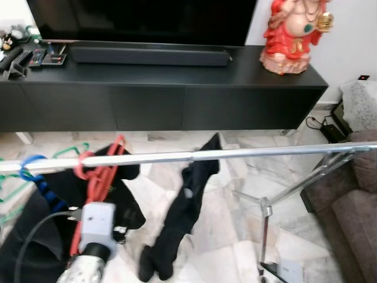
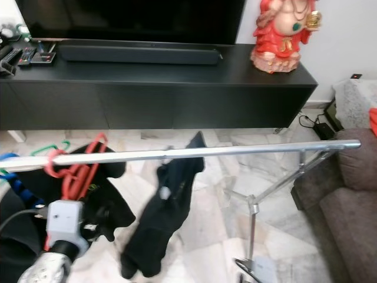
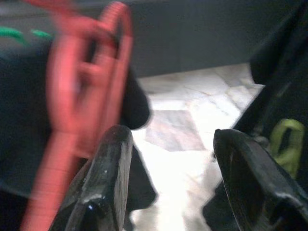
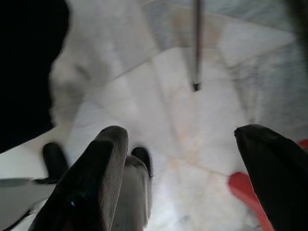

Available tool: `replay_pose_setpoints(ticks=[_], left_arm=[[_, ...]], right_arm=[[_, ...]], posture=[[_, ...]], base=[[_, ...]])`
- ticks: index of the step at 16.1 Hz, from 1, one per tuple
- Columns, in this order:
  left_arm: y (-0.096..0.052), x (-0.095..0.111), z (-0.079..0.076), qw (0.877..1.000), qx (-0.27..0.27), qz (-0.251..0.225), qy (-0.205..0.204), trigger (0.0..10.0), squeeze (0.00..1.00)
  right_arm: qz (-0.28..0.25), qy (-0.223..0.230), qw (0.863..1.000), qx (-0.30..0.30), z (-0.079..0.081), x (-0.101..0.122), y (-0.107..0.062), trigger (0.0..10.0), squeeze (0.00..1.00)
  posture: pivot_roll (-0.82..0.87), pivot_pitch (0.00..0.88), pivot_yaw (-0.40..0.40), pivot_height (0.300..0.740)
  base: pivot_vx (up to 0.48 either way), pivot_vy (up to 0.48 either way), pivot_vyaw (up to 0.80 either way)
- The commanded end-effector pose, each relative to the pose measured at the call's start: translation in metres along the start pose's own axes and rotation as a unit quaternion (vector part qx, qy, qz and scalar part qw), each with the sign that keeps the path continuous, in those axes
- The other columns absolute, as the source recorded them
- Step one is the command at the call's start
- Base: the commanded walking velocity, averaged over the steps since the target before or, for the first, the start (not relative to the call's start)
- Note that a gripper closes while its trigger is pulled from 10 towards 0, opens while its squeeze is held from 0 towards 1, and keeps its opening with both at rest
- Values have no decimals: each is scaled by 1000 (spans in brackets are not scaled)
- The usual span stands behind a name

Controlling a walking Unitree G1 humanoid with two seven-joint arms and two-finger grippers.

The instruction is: Hang hanger

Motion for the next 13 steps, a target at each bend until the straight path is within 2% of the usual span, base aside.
replay_pose_setpoints(ticks=[1,4,9,13], left_arm=[[-3,-4,-2,1000,-3,7,-9,10000,0],[-3,-3,-3,1000,-5,4,-7,10000,0],[-9,2,-8,999,-33,-8,5,10000,0],[-17,22,-10,996,-89,-27,-10,10000,0]], right_arm=[[14,-1,1000,-12,-9,-9,-2,10000,0],[15,0,1000,-13,-9,-10,-2,10000,0],[16,-1,1000,-13,-10,-10,-2,10000,0],[15,-1,1000,-15,-11,-10,-2,10000,0]], posture=[[19,198,-51,740],[22,204,-51,740],[27,213,-52,740],[36,216,-55,740]], base=[[0,454,0],[0,432,0],[0,0,0],[0,0,0]])
Point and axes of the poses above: a point about 5 cm out from each wrist's last joint towards the gripper, its own y axis pointing out of the wrist towards the gripper, its own x axis along the axis of the wrist's last joint, z = x × y, the point moved 1 cm from there along y, pointing out of the wrist towards the gripper, and after that the axes turned 2 degrees about -y, right-handed, at the moved point
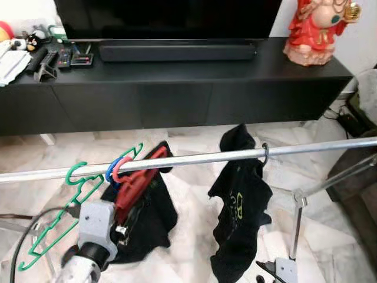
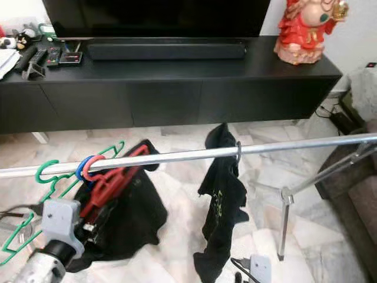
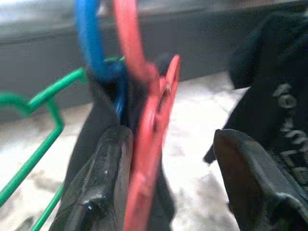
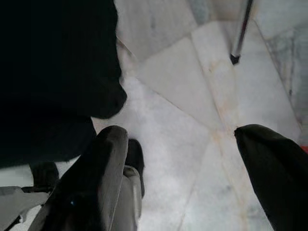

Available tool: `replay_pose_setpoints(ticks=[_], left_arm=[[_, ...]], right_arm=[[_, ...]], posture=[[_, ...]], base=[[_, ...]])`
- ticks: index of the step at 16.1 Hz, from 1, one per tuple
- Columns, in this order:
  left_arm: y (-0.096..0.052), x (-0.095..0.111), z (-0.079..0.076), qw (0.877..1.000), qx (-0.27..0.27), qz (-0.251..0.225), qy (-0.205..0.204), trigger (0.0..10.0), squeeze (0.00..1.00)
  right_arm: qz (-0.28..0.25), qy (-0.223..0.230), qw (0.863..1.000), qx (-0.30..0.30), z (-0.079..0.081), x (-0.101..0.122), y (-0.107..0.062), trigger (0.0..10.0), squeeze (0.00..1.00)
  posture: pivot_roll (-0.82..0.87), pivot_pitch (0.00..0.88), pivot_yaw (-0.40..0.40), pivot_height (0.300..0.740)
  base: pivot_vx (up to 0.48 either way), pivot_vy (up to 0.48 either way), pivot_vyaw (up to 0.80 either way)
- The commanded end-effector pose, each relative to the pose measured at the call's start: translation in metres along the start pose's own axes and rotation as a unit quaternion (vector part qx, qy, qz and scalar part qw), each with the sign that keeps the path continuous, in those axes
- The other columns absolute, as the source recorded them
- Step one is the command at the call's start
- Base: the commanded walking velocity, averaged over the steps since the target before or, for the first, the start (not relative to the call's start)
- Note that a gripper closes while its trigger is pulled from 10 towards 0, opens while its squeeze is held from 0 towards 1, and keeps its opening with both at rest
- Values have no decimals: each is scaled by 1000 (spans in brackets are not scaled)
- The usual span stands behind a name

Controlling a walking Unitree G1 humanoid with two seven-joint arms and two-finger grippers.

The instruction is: Hang hanger

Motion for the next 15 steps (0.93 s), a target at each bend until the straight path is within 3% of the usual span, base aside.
replay_pose_setpoints(ticks=[1,2,5,6,7,8,13,15], left_arm=[[-4,-4,-7,999,-38,26,-7,10000,0],[-6,-9,-10,997,-60,45,3,10000,0],[-5,-17,-9,998,-38,52,13,10000,0],[-4,-13,-4,999,-12,44,26,10000,0],[-1,-1,14,997,69,3,44,10000,0],[-2,6,28,992,120,-10,38,10000,0],[-5,-2,45,987,146,25,54,10000,0],[3,-14,54,984,157,63,62,10000,0]], right_arm=[[16,-2,1000,-7,-6,-9,-2,10000,0],[16,-4,1000,-6,-6,-9,-1,10000,0],[16,-2,1000,-6,-5,-9,-1,10000,0],[16,-2,1000,-6,-5,-9,-2,10000,0],[16,-2,1000,-6,-6,-10,-2,10000,0],[17,-3,1000,-6,-6,-10,-2,10000,0],[16,-4,1000,-4,-5,-9,-1,10000,0],[17,-5,1000,-4,-5,-9,-1,10000,0]], posture=[[43,214,-57,740],[41,215,-58,740],[34,215,-56,740],[31,216,-56,740],[36,217,-57,740],[41,217,-58,740],[34,219,-58,740],[37,219,-62,740]], base=[[0,0,0],[0,0,0],[0,0,0],[0,0,0],[0,0,0],[0,0,0],[0,0,0],[0,0,0]])
Point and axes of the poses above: a point about 5 cm out from each wrist's last joint towards the gripper, its own y axis pointing out of the wrist towards the gripper, its own x axis along the axis of the wrist's last joint, z = x × y, the point moved 1 cm from there along y, pointing out of the wrist towards the gripper, and after that the axes turned 2 degrees about -y, right-handed, at the moved point
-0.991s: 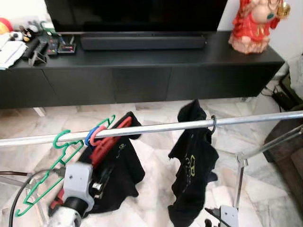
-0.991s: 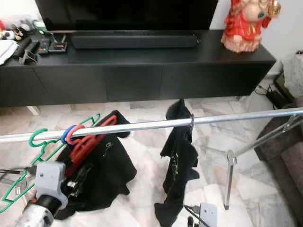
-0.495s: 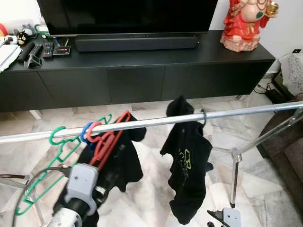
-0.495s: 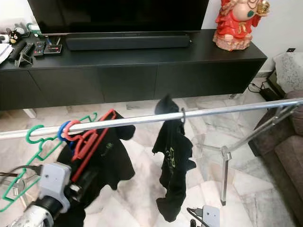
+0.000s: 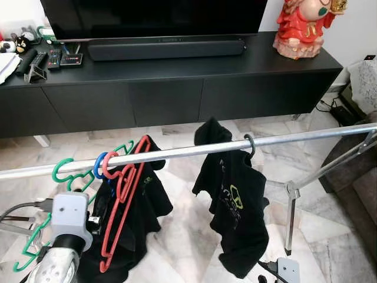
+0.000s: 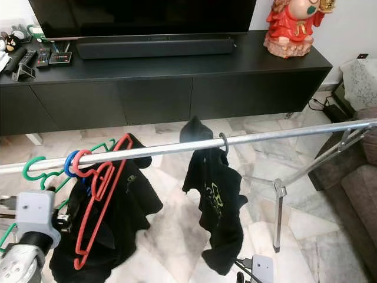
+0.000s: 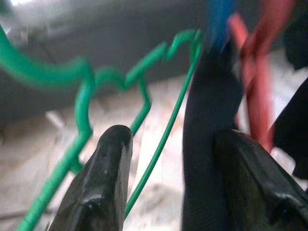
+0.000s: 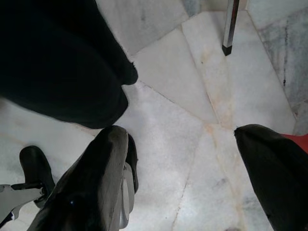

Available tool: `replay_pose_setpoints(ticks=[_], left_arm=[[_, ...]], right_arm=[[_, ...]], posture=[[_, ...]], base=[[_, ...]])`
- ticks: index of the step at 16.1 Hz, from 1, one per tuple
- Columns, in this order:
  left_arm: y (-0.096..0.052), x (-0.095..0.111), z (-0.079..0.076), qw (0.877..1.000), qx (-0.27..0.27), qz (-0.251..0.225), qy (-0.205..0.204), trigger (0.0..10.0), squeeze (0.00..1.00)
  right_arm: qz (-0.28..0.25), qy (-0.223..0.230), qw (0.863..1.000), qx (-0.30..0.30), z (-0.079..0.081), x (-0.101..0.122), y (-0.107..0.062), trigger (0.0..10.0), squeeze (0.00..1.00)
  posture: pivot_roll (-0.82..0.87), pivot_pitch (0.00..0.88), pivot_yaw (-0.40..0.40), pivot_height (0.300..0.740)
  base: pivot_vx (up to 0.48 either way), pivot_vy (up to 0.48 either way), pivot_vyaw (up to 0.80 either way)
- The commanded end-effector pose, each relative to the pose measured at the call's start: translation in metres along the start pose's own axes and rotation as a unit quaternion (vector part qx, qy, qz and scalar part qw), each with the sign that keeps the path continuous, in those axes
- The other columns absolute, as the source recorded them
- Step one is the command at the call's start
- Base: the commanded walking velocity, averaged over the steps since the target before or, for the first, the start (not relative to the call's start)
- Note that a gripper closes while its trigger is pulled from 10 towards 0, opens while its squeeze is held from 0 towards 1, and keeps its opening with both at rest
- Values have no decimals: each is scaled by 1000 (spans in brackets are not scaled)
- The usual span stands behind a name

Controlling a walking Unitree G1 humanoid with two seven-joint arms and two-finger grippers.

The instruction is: Hang hanger

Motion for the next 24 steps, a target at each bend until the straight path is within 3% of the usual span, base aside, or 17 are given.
replay_pose_setpoints(ticks=[1,5,8,11,13,16,18,22,24], left_arm=[[2,-8,3,1000,5,24,10,10000,0],[4,-12,2,999,7,37,17,10000,0],[7,-6,12,997,49,28,-52,10000,0],[10,7,22,995,73,-5,-62,10000,0],[12,8,30,994,85,4,-72,10000,0],[14,-4,15,997,3,43,-58,10000,0],[9,-14,3,994,-72,78,-23,10000,0],[10,-17,10,993,-69,93,4,10000,0],[12,-17,2,993,-74,92,10,10000,0]], right_arm=[[20,-3,1000,-4,-4,-11,-2,10000,0],[20,-6,1000,-4,-5,-11,-2,10000,0],[20,-13,1000,-1,-5,-11,-2,10000,0],[21,-15,1000,-2,-6,-11,-2,10000,0],[21,-17,1000,-2,-8,-11,-2,10000,0],[21,-18,1000,-2,-10,-10,-2,10000,0],[20,-17,1000,-1,-10,-10,-1,10000,0],[23,-17,1000,1,-4,-11,-2,10000,0],[24,-18,1000,2,-4,-11,-2,10000,0]], posture=[[31,215,-66,740],[28,208,-78,740],[25,207,-90,740],[25,207,-95,740],[23,207,-100,740],[21,207,-102,740],[18,209,-104,740],[19,211,-105,740],[19,212,-107,740]], base=[[0,0,0],[0,0,0],[0,0,0],[0,0,0],[0,0,0],[0,0,0],[0,0,0],[0,0,0],[0,0,0]])
Point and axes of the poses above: a point about 5 cm out from each wrist's last joint towards the gripper, its own y axis pointing out of the wrist towards the gripper, its own x axis along the axis of the wrist's last joint, z = x × y, the point moved 1 cm from there along y, pointing out of the wrist towards the gripper, and after that the axes turned 2 degrees about -y, right-handed, at the moved point
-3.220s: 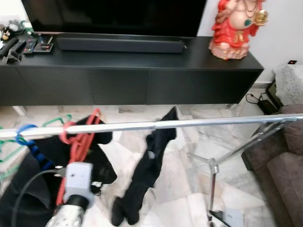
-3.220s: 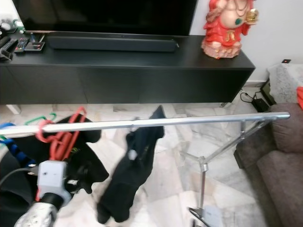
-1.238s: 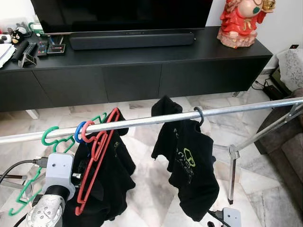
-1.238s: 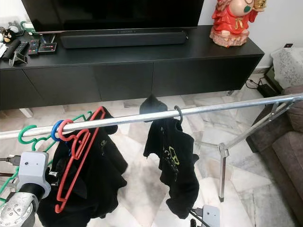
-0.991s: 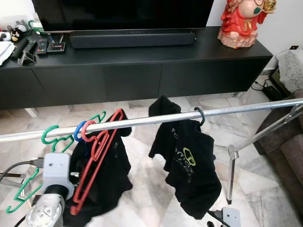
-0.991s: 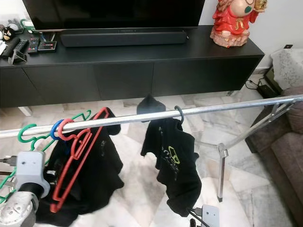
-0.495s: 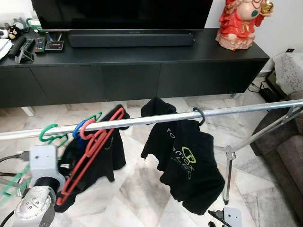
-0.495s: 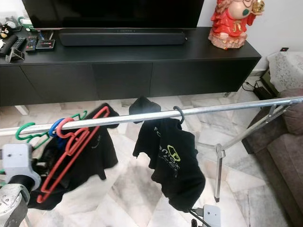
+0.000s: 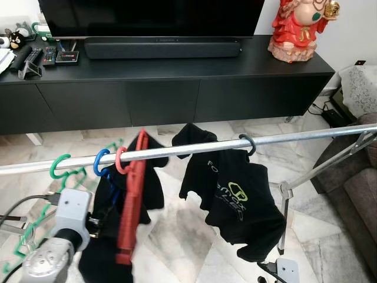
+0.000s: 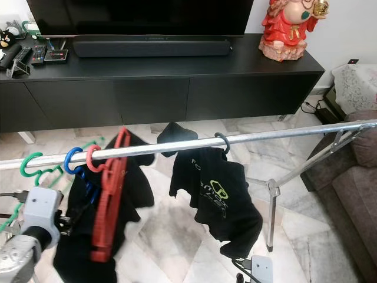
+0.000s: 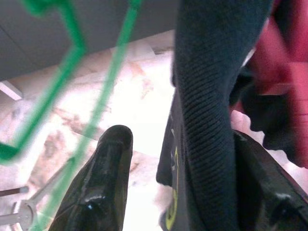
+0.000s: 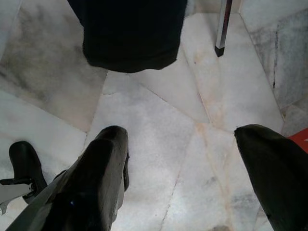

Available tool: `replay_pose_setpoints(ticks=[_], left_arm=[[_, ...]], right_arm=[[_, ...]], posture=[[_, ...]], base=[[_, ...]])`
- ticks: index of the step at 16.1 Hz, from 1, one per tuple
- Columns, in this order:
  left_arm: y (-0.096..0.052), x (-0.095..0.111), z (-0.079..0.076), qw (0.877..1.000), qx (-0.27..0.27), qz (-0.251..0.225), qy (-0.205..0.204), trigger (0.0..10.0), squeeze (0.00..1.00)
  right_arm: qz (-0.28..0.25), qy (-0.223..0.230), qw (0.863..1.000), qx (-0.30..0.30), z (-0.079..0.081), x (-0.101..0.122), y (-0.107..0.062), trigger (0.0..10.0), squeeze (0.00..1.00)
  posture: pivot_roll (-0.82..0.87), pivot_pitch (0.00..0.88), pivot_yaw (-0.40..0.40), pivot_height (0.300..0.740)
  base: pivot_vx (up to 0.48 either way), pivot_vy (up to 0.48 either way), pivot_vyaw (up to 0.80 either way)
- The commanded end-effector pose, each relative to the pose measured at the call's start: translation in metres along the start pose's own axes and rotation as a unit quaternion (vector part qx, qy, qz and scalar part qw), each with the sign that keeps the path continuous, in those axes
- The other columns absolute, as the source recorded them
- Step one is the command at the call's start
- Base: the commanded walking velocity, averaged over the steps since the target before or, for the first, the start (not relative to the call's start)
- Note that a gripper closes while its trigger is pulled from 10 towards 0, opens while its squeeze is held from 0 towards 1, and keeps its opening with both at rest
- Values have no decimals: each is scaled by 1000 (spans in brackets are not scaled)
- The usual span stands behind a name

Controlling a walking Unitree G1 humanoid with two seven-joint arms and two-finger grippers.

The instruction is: Hang hanger

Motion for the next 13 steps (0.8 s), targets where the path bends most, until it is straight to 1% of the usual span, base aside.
replay_pose_setpoints(ticks=[1,2,3,4,5,6,7,8,9,11,12,13], left_arm=[[1,-3,-7,1000,-8,7,3,10000,0],[5,-3,-19,999,-33,6,-7,10000,0],[6,-3,-25,999,-42,7,-10,10000,0],[8,-3,-30,999,-45,7,-12,10000,0],[12,-1,-34,999,-34,2,-17,10000,0],[18,2,-36,1000,-8,-2,-20,3333,0],[20,3,-36,1000,-2,-3,-21,0,0],[21,3,-37,1000,0,-3,-21,0,0],[22,3,-37,1000,3,-3,-9,0,0],[23,3,-33,999,35,-1,-1,0,0],[23,4,-31,999,41,-4,16,0,0],[23,4,-32,999,41,-4,14,0,0]], right_arm=[[19,-3,1000,-4,-3,-11,-2,10000,0],[20,-3,1000,-3,-3,-11,-2,10000,0],[20,-3,1000,-4,-4,-11,-2,10000,0],[20,-3,1000,-4,-5,-12,-2,10000,0],[21,-2,1000,-5,-6,-12,-2,10000,0],[22,-2,1000,-6,-7,-13,-2,10000,0],[22,-2,1000,-6,-8,-13,-2,10000,0],[22,-2,1000,-6,-8,-13,-2,10000,0],[22,-2,1000,-6,-8,-13,-2,10000,0],[21,-1,1000,-7,-9,-13,-2,10000,0],[22,-2,1000,-6,-9,-13,-2,10000,0],[22,-2,1000,-5,-8,-13,-2,10000,0]], posture=[[20,213,-108,740],[18,214,-108,740],[18,214,-108,740],[15,214,-107,740],[15,214,-107,740],[15,213,-108,740],[14,215,-107,740],[12,216,-108,740],[13,216,-108,740],[13,219,-107,740],[13,219,-107,740],[16,220,-110,740]], base=[[0,0,0],[0,0,0],[0,0,0],[0,0,0],[0,0,0],[0,0,0],[0,0,0],[0,0,0],[0,0,0],[0,0,0],[0,0,0],[0,0,0]])
Point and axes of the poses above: a point about 5 cm out from each wrist's last joint towards the gripper, its own y axis pointing out of the wrist towards the gripper, its own x axis along the axis of the wrist's last joint, z = x × y, the point moved 1 cm from there along y, pointing out of the wrist towards the gripper, and after that the axes turned 2 degrees about -y, right-handed, at the moved point
